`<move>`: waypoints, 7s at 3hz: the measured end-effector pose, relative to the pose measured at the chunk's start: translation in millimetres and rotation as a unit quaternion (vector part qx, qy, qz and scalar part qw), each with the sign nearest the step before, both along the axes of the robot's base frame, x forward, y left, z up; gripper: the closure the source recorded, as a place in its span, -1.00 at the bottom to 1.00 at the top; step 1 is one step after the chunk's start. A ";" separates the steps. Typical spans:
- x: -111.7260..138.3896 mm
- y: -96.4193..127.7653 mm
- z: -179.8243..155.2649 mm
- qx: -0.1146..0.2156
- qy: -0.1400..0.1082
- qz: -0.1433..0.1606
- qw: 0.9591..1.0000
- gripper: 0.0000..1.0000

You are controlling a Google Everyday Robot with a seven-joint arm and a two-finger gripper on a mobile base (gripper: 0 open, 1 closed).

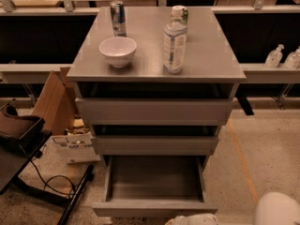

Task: Close bottom drawer

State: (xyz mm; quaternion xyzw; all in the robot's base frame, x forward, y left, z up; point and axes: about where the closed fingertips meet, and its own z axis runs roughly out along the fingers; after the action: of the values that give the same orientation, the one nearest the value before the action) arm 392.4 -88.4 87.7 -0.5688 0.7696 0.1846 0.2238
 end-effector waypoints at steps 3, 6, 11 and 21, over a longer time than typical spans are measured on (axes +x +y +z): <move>78.4 16.5 17.2 0.036 -0.020 0.004 0.999 1.00; 134.5 22.4 21.2 0.049 -0.040 0.033 0.997 1.00; 271.0 -55.0 63.9 0.026 -0.103 -0.036 0.994 1.00; 28.0 -230.9 475.4 -0.345 -0.208 -0.041 0.914 -0.44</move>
Offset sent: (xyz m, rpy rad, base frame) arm 0.2303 -0.0066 0.0269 0.1017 -0.1615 0.0903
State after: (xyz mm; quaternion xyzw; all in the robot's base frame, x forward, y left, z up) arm 420.4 -319.3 563.1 -0.6043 0.7440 -0.2243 0.1762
